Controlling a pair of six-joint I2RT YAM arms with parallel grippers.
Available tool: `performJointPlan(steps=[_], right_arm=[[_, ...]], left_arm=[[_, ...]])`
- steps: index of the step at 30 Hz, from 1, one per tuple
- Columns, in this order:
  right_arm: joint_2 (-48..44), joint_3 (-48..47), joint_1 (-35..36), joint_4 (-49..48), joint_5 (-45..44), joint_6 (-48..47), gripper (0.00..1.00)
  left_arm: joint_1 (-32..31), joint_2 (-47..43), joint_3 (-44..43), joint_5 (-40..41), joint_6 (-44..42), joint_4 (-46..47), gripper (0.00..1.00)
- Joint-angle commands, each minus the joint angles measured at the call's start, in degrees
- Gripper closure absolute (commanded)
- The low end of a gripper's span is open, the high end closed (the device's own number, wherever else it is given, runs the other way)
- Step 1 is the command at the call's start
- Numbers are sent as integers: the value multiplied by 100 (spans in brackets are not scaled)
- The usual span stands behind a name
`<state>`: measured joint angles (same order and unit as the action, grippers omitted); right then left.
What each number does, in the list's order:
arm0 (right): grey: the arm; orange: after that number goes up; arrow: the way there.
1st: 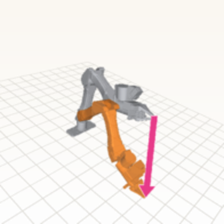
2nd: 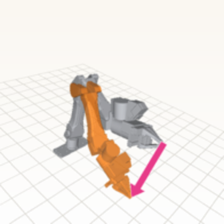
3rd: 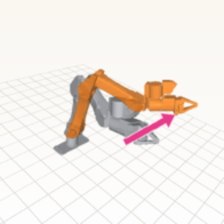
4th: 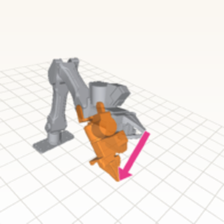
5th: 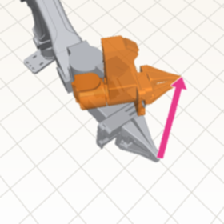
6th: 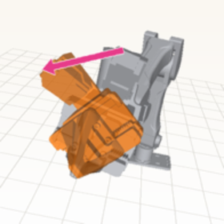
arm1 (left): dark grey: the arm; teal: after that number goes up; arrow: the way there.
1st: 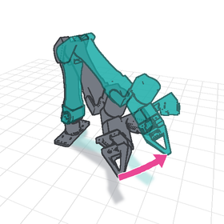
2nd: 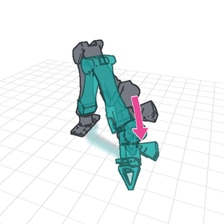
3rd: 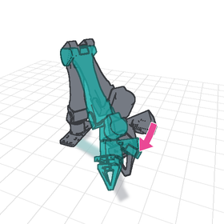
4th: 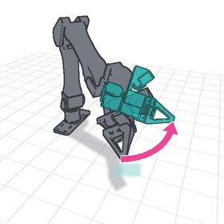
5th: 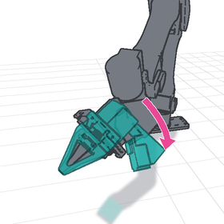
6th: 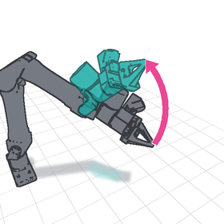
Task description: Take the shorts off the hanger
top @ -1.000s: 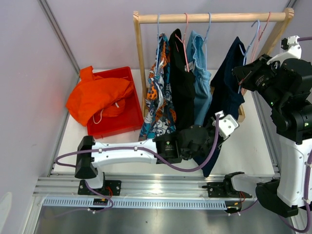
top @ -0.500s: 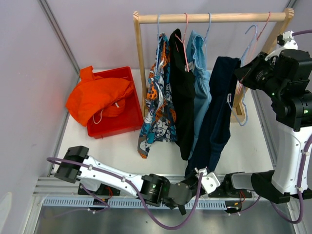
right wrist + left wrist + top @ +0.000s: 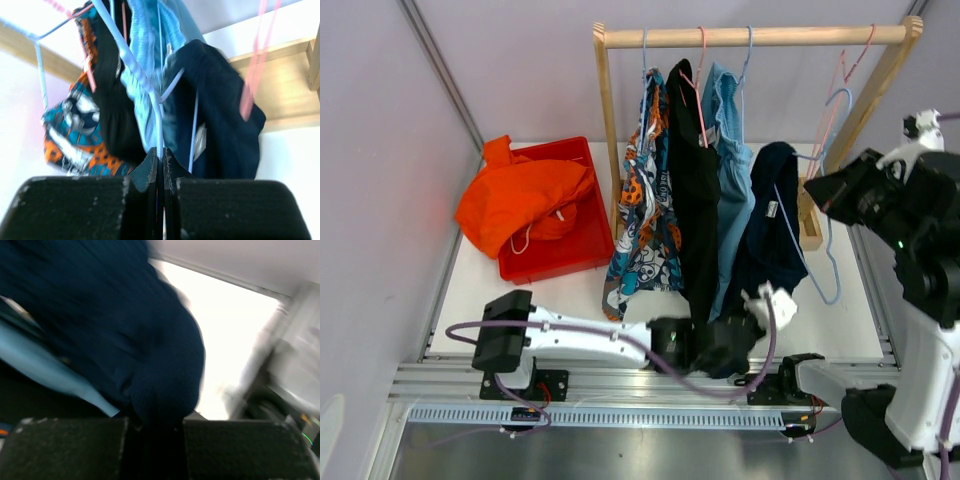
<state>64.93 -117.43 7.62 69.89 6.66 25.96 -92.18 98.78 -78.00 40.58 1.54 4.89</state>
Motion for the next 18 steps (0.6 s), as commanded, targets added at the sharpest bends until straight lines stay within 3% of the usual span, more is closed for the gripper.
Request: performJointPlan(steps=[1, 4, 8, 14, 18], right_arm=[[-594, 185, -24, -152, 240, 112, 100], [-683, 80, -23, 182, 135, 15, 100], [-473, -306, -32, 166, -6, -73, 100], [722, -1492, -32, -308, -375, -354, 100], [1486, -2091, -128, -869, -560, -416, 100]], left_arm=[[813, 113, -1093, -286, -31, -391, 100], [1280, 430, -2339, -445, -137, -918, 100], [1484, 731, -2950, -551, -101, -1543, 100], [721, -446, -1021, -25, 30, -1069, 100], [-192, -1551, -226, 485, 460, -1568, 100]])
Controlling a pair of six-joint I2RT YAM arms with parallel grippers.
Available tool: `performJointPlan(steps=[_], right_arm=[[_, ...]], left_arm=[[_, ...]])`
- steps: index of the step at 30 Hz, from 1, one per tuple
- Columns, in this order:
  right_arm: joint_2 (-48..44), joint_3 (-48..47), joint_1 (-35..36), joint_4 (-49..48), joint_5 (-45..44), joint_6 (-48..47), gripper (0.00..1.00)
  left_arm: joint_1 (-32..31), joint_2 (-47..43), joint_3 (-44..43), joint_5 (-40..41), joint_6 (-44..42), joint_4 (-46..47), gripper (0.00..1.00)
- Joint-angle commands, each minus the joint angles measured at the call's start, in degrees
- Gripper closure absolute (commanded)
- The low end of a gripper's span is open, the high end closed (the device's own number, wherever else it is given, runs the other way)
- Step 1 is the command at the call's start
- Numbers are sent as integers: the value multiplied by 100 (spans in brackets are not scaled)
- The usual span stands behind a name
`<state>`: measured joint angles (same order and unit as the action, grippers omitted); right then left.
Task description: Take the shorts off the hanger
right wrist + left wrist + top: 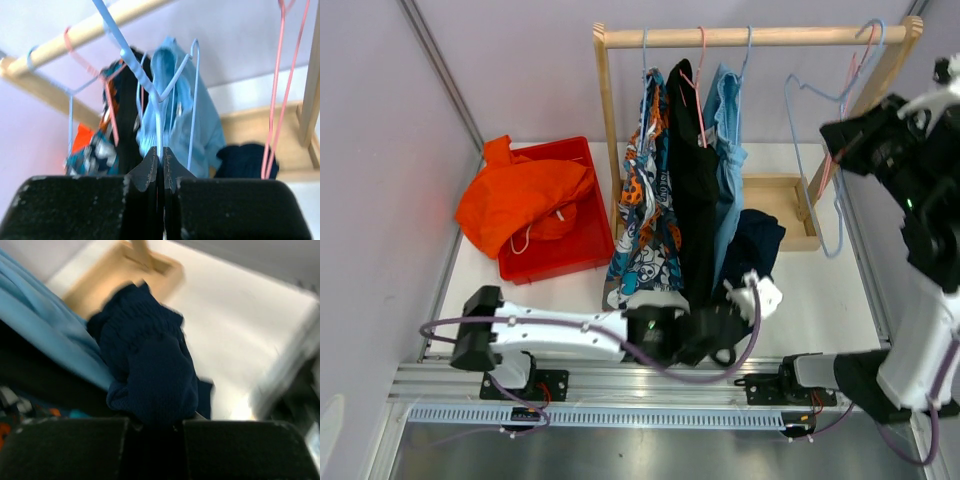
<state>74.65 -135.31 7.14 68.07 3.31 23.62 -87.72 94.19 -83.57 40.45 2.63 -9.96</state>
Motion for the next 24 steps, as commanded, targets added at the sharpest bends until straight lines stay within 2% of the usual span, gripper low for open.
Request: performJointPlan(steps=[1, 2, 3, 5, 6, 7, 9, 10, 13, 15, 17, 18, 22, 24], right_arm=[[620, -347, -177, -821, -208, -156, 100], [803, -321, -238, -987, -173, -138, 100], [892, -330, -300, -1224, -103, -95, 100], [1208, -373, -423, -1410, -103, -68, 100], [1314, -382, -458, -1550, -77, -59, 100], [1419, -383, -502, -1621, -50, -50, 100], [1596, -260, -529, -1832, -24, 2, 100], [1631, -172, -529, -1920, 11, 20, 100], [1702, 65, -529, -2026, 99, 12, 100], [1667, 249, -529, -2008, 126, -24, 100], [1413, 819, -538, -2174, 135, -59, 100], [1281, 1065, -529, -2254, 135, -76, 100], [622, 2383, -555, -2615, 205, -85, 100], [524, 2622, -582, -2632, 292, -120, 100]], left_arm=[[-823, -1270, 446, 612, 543, -207, 100], [-999, -1420, 682, 727, 624, -496, 100], [-1358, -1552, 693, 858, 711, -707, 100], [-1685, -1781, 606, 1420, 957, -1497, 100], [-1922, -1790, 370, 1622, 1080, -1892, 100], [-2028, -1738, 81, 2077, 1386, -2705, 100], [-2256, -1676, -480, 2466, 1634, -3465, 100], [-2310, -1650, -615, 2625, 1913, -4191, 100], [-2381, -1641, -1072, 3048, 2206, -5057, 100], [-2399, -1816, -1257, 3267, 2171, -5244, 100], [-2399, -2000, -1390, 3434, 1996, -5289, 100], [-2373, -2280, -1355, 3609, 1543, -5158, 100], [-2074, -3133, -663, 3707, -199, -3177, 100], [-1749, -3546, -529, 3673, -927, -2498, 100]])
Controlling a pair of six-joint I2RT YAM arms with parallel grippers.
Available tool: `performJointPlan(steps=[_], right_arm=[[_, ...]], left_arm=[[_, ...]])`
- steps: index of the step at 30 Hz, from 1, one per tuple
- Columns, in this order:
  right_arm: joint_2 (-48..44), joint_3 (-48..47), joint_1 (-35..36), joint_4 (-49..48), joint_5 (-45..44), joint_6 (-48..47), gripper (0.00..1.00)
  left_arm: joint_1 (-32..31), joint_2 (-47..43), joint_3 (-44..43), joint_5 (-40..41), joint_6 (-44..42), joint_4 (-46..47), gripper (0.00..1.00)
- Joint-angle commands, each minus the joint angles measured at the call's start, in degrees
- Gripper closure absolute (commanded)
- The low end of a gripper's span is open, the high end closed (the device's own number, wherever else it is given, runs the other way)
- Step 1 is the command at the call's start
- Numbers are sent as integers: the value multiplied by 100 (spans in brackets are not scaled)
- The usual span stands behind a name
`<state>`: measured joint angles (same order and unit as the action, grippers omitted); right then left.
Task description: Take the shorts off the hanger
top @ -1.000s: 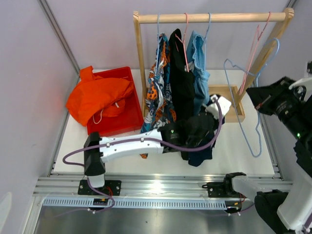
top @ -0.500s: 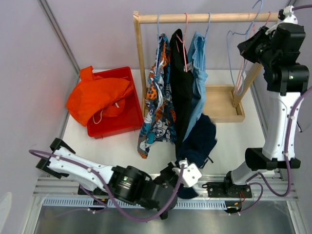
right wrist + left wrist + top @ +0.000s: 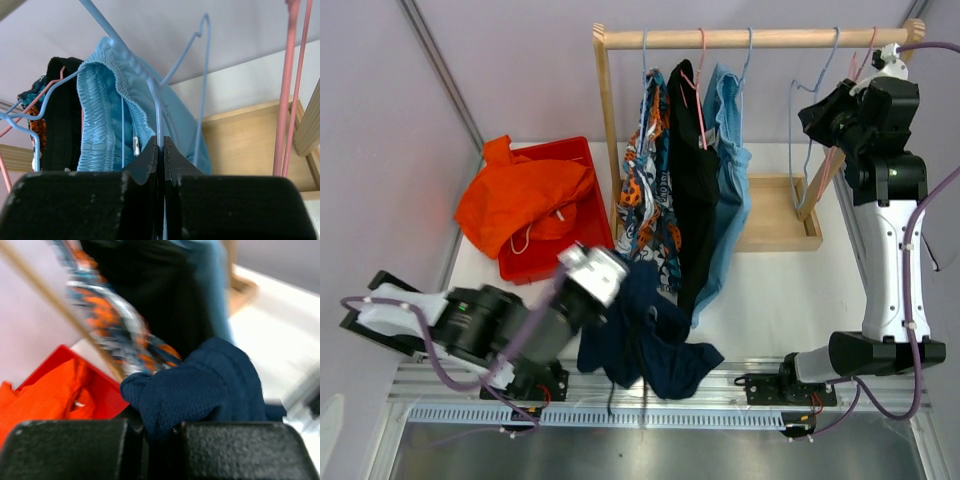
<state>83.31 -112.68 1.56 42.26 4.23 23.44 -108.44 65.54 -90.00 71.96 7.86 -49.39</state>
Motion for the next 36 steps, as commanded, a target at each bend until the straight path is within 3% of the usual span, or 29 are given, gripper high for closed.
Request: performJointPlan(steps=[1, 6, 9, 10, 11, 16, 17, 23, 31, 36], right_arm=[[-402, 526, -24, -43, 236, -112, 100], [-719, 1028, -33, -33, 306, -112, 100], [-930, 1266, -33, -25, 333, -164, 37], [-983, 1310, -33, 19, 298, -164, 10], [-1070, 1397, -33, 28, 280, -164, 1], [-1343, 1618, -42, 37, 245, -217, 1], [-1378, 1661, -42, 28, 254, -226, 1], [-1624, 1811, -42, 177, 245, -314, 1], [-2195, 1803, -51, 458, 254, -314, 1], [-2249, 1339, -51, 651, 333, -279, 1]], left_arm=[[472, -796, 201, 442, -1602, 1588, 100], [1623, -1148, 281, -120, -2286, 2106, 100], [2448, -1175, 150, -515, -2665, 2319, 100], [2703, -1140, 88, -943, -2667, 2293, 100], [3254, -1114, 27, -1165, -2675, 2284, 100], [5067, -666, -902, -2849, -2570, 2153, 100], [5635, -413, -1019, -3081, -2492, 2135, 100], [7536, 590, -2450, -4198, -2183, 2038, 100], [9443, 2128, -3699, -5174, -1648, 2100, 100], [10255, 3025, -4404, -5613, -945, 1950, 100]])
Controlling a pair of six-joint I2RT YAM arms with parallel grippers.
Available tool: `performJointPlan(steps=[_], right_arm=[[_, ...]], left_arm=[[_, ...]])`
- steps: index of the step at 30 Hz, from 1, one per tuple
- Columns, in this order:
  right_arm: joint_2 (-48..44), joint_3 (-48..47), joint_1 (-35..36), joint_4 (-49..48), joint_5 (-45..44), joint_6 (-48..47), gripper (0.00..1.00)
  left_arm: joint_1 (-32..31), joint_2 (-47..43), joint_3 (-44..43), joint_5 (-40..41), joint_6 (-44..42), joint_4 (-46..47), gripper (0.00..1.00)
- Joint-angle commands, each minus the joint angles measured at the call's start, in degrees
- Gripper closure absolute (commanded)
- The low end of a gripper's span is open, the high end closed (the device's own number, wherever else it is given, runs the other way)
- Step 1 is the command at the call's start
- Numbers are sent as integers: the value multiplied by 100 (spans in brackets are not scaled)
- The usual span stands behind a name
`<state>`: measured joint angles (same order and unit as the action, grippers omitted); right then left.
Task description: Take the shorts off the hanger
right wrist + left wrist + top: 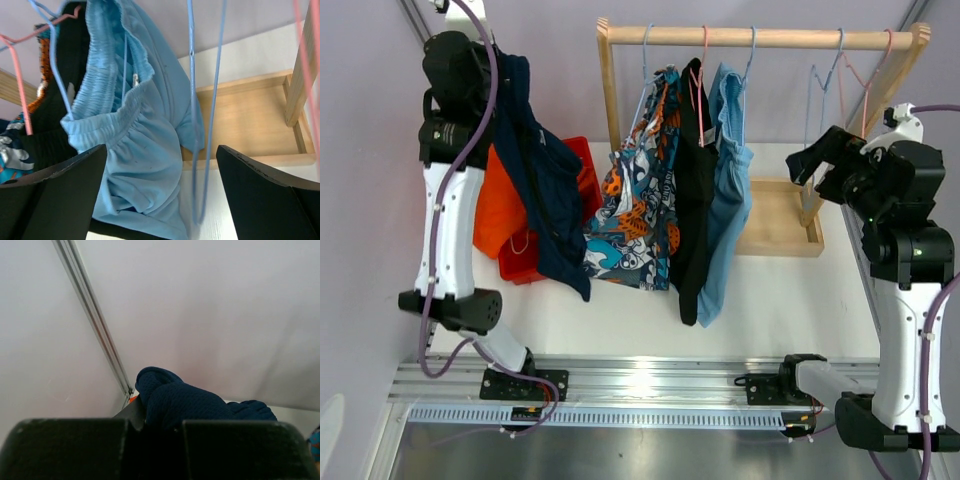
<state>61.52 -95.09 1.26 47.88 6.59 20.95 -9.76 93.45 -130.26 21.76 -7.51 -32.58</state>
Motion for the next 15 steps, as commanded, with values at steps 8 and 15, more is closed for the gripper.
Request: performJointPlan(steps=[8, 15], right_arm=[[299, -1511, -11, -594, 1326, 522, 1], [1467, -2399, 689, -780, 1346, 525, 5]], left_arm=[[457, 631, 1229, -1533, 1241, 331, 14], [308, -782, 3936, -1570, 1718, 1271, 1]])
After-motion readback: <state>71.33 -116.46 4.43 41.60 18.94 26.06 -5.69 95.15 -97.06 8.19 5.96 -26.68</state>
